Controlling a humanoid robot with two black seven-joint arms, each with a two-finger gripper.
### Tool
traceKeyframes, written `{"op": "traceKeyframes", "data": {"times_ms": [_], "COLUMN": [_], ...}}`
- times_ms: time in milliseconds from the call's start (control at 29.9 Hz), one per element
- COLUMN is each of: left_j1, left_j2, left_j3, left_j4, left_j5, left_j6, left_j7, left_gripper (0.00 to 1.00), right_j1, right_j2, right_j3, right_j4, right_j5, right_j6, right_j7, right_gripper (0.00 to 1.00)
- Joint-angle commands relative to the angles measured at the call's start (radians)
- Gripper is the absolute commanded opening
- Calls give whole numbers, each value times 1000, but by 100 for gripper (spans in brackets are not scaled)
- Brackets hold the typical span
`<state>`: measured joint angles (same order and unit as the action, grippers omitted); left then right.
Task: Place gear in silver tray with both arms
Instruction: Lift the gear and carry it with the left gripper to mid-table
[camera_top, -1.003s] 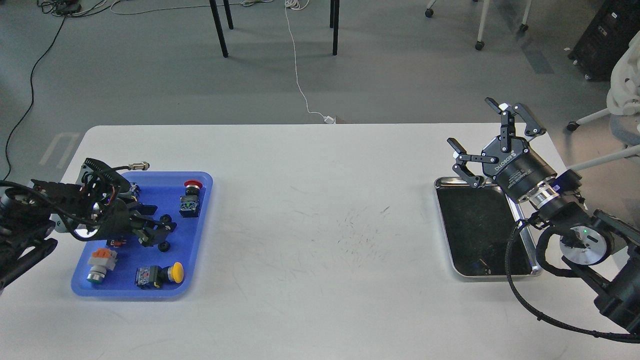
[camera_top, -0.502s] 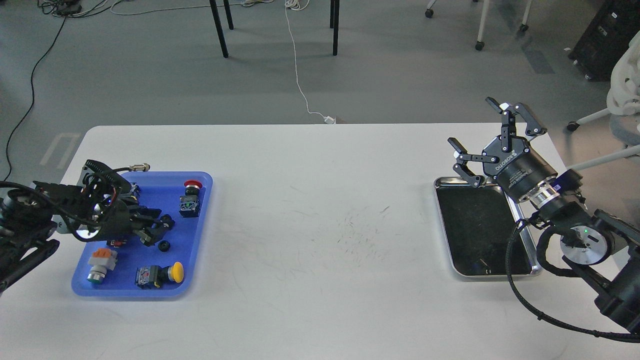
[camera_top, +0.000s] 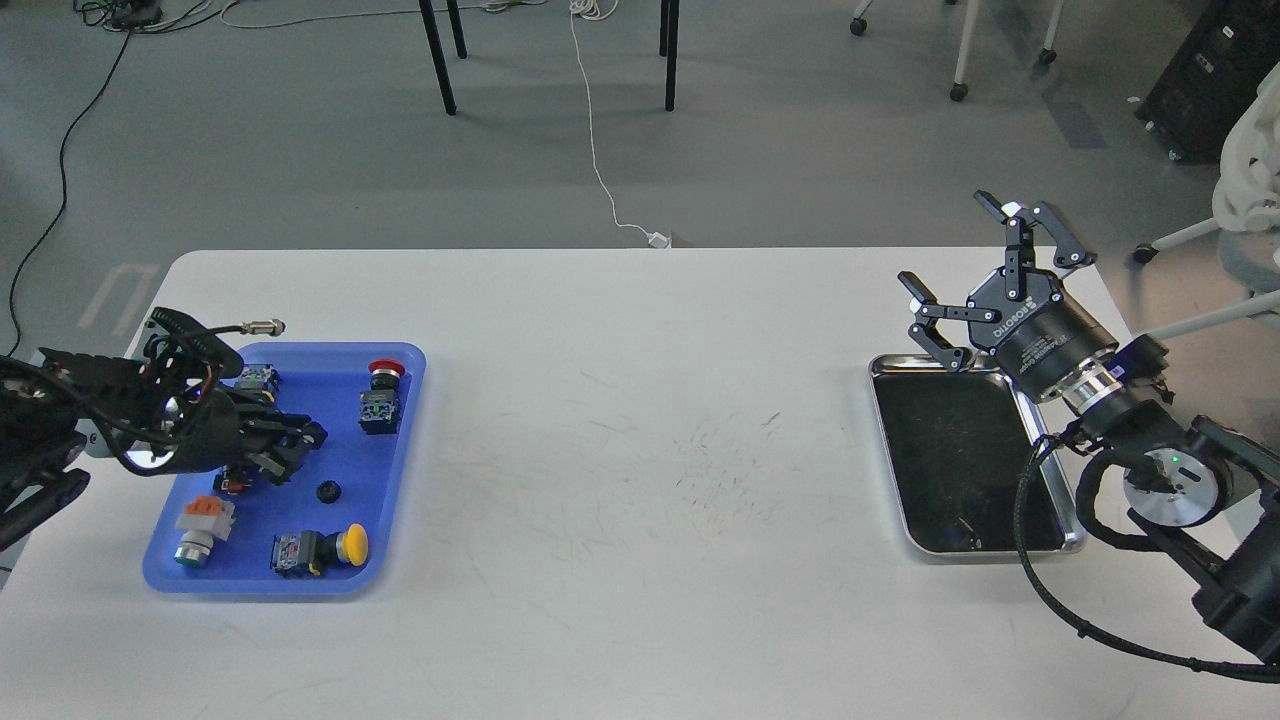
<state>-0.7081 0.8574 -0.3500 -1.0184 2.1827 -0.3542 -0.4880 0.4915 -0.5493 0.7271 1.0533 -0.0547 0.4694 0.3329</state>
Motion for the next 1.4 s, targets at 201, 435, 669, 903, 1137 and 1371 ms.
{"op": "traceKeyframes", "data": {"times_ms": [201,435,669,903,1137,1371], "left_j1": [-168,-221,-298,-367,-367,-367], "left_j2": [140,4,-320,-607,-846,-857], "left_j3": [-6,3,86,244,313,332], "left_j4": [-219,-402,-355,-187,-17,104], "left_j5": [-29,-29,-1,-1,-1,-1], "left_j6": [-14,-61,-135,-135,-135,-135], "left_j7": [-1,-1,-1,-1,-1,-1], "left_gripper": [10,10,11,11,11,11], "right_j1": [21,107,267,439,447,437], "right_j2": [-11,-9,-11,-14,-17,-20], "right_j3": [11,2,-75,-222,-232,-232], "right_j4": [-1,-9,-36,-44,-44,-45], "right_j5": [1,0,1,1,1,1], "right_j6": [0,-11,-31,-32,-34,-34], "right_j7": [0,-2,-12,-11,-9,-8], "right_gripper": [100,100,100,100,100,100]}}
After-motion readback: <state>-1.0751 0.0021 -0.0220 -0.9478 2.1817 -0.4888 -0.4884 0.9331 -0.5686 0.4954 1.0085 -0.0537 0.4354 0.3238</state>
